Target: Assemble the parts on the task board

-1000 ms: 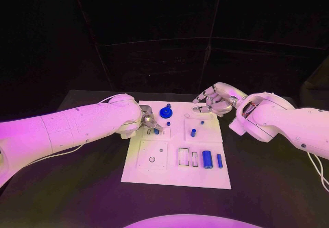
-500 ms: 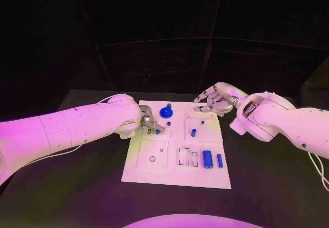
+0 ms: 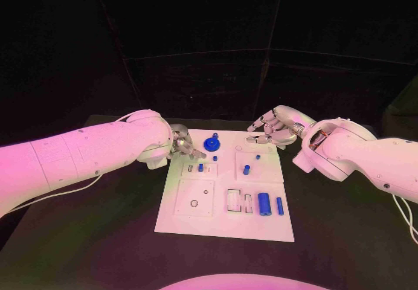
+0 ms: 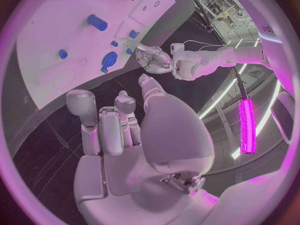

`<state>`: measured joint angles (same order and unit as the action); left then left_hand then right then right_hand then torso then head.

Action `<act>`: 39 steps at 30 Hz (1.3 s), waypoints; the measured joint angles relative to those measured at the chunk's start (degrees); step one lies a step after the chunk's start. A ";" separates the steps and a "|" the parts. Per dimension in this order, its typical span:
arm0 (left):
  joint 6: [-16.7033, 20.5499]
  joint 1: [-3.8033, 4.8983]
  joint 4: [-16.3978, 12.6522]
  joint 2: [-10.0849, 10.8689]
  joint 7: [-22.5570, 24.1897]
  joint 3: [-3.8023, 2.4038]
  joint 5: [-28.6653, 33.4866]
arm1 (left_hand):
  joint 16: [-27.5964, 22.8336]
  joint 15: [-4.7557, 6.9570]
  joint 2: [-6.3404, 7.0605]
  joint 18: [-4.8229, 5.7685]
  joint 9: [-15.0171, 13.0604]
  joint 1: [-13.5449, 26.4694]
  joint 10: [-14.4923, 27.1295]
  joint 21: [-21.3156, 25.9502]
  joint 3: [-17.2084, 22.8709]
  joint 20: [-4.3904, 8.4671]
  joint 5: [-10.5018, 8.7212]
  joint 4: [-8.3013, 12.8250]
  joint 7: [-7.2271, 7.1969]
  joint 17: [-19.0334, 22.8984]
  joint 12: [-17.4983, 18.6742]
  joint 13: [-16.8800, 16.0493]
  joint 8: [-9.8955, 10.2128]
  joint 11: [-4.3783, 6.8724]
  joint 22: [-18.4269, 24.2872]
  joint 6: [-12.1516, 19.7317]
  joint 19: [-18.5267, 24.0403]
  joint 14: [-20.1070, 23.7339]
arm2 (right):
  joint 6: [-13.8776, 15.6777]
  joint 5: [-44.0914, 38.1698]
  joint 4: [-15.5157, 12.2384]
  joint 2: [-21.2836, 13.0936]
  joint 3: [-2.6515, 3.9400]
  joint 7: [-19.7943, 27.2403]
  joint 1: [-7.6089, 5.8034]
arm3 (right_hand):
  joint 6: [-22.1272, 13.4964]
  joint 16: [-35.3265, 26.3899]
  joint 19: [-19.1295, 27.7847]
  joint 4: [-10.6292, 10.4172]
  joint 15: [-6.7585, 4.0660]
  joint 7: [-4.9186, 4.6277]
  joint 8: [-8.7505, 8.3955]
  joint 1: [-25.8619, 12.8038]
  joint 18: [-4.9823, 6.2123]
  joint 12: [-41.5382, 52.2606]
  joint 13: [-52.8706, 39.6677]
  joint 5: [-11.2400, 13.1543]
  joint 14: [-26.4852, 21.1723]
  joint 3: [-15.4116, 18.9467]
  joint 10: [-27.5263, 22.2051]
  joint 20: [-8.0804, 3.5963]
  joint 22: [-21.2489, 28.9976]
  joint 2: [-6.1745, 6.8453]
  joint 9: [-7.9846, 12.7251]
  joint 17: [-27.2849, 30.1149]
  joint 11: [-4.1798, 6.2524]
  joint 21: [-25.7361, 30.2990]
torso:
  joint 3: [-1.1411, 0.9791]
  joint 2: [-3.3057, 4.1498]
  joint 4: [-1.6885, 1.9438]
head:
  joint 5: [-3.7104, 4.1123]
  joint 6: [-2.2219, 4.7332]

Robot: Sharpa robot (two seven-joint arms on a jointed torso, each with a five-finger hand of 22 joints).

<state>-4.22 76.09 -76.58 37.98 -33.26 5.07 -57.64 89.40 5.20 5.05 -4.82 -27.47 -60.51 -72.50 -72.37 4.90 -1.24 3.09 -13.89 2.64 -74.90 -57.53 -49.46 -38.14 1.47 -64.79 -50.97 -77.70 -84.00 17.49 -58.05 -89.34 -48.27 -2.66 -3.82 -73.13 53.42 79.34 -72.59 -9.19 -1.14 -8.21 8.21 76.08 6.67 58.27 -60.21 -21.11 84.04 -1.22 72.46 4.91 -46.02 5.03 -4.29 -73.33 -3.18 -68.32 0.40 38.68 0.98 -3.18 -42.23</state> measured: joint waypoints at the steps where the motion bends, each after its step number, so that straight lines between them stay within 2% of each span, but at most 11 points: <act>1: -0.27 0.51 0.10 0.23 0.13 -0.18 0.06 | -0.27 -0.52 -0.39 -0.01 0.72 -1.07 0.81 0.72 -0.21 -0.41 0.00 0.21 0.60 0.00 1.15 1.32 1.20 -0.51 0.91 1.35 0.41 0.01 | 0.00 0.00 0.06 -0.02 0.00 0.00 0.00 | 0.00 0.00 0.00 -0.16 0.00 0.00 0.00 0.00 0.00 0.00 0.00 0.00 0.00 0.16 0.00 0.00 0.00 0.00 0.00 0.00 0.00 0.00 | 0.00 0.00 0.00 | 0.03 0.04; 4: -1.48 2.20 1.01 0.48 0.55 -0.53 0.28 | -0.42 -1.25 -1.44 0.00 2.55 -2.62 1.58 1.35 -1.44 -0.92 0.00 0.23 1.76 0.00 1.91 2.63 3.55 -1.27 1.54 2.67 0.93 -0.05 | 0.00 0.00 0.21 -0.02 0.00 0.00 0.00 | 0.00 0.00 0.00 -0.21 0.00 0.00 0.00 0.00 0.00 0.00 0.00 0.00 0.00 0.21 0.00 0.00 0.00 0.00 0.00 0.00 0.00 0.00 | 0.00 -0.01 -0.03 | 0.08 0.21; 7: -3.24 3.54 2.86 -0.23 0.75 -0.72 0.38 | -0.42 -1.42 -1.43 0.00 3.48 -2.83 1.25 1.35 -2.45 -1.25 0.00 -0.29 1.75 0.00 1.88 2.56 4.45 -1.59 1.25 2.66 0.60 0.12 | 0.00 0.00 0.38 0.04 0.00 0.00 0.00 | 0.00 0.00 0.00 -0.21 0.00 0.00 0.00 0.00 0.00 0.00 0.00 0.00 0.00 0.21 0.00 0.00 0.00 0.00 0.00 0.00 0.00 0.00 | -0.01 -0.01 -0.05 | 0.09 0.36; 11: -6.11 4.17 5.04 -1.99 0.57 -0.71 -0.11 | -0.42 -1.44 -2.44 -0.01 4.34 -1.81 1.25 1.35 -4.27 -1.25 0.00 -2.11 2.08 0.00 1.62 2.56 5.04 -1.59 1.16 2.33 0.60 0.15 | 0.00 0.00 0.44 0.26 0.00 0.00 0.00 | 0.00 0.00 0.00 -0.21 0.00 0.00 0.00 0.00 0.00 0.00 0.00 0.00 0.00 0.21 0.00 0.00 -0.01 0.00 0.00 0.00 0.00 0.00 | -0.03 0.08 -0.16 | -0.08 0.49; 16: -9.37 4.13 8.32 -4.36 0.09 -0.29 -1.27 | -0.42 -1.44 -2.69 -0.01 4.64 -1.56 1.25 1.35 -5.18 -1.25 0.00 -2.70 1.97 0.00 1.60 2.56 5.06 -1.59 1.12 1.81 0.60 0.15 | 0.00 0.00 0.54 0.41 -0.01 -0.01 0.00 | 0.00 0.00 0.00 -0.21 0.00 0.00 0.00 0.00 0.00 0.00 -0.01 0.00 0.00 0.21 0.00 0.00 -0.01 0.00 0.00 0.00 0.00 0.00 | -0.03 0.24 -0.25 | -0.17 0.58; 28: -12.54 2.58 16.71 -8.48 -0.07 -0.01 -3.28 | -0.42 -1.44 -3.34 -0.01 4.90 -1.56 0.83 1.31 -6.10 -1.45 0.01 -2.50 1.75 0.00 0.78 1.93 5.06 -1.57 0.32 0.80 0.40 0.16 | 0.00 -0.01 0.78 0.72 -0.01 -0.03 0.01 | -0.21 0.00 0.00 -0.21 0.00 -0.21 0.00 0.00 0.00 0.00 -0.01 -0.31 0.00 0.21 0.00 0.00 -0.01 0.00 -0.01 0.00 0.00 0.00 | -0.02 0.31 -0.32 | -0.49 0.51; 39: -13.13 2.23 19.25 -9.84 0.44 0.00 -4.61 | -0.42 -1.44 -3.84 -0.01 5.00 -2.06 0.62 1.03 -6.93 -1.50 0.01 -2.38 1.73 0.00 0.25 1.59 5.06 -1.36 -0.14 0.36 0.05 0.16 | 0.00 -0.01 0.98 0.94 -0.01 -0.03 0.01 | -0.21 0.00 0.00 -0.21 0.00 -0.21 0.00 0.00 0.00 0.00 -0.01 -0.33 0.00 0.21 0.00 0.00 -0.01 0.00 -0.01 -0.08 0.00 0.00 | -0.07 0.31 -0.35 | -0.35 0.48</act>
<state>-17.36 78.31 -57.33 28.14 -32.82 5.08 -62.25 88.98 3.76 1.21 -4.84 -22.46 -62.57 -71.88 -71.34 -2.03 -2.74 3.10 -16.27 4.36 -74.90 -57.28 -47.87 -33.08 0.11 -64.93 -50.61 -77.66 -83.84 17.48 -58.05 -88.36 -47.34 -2.66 -3.86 -73.13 53.21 79.34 -72.59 -9.40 -1.13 -8.42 8.21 76.08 6.68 58.27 -60.22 -21.45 84.05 -1.01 72.46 4.91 -46.03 5.03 -4.30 -73.41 -3.18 -68.32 0.34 38.98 0.63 -3.53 -41.75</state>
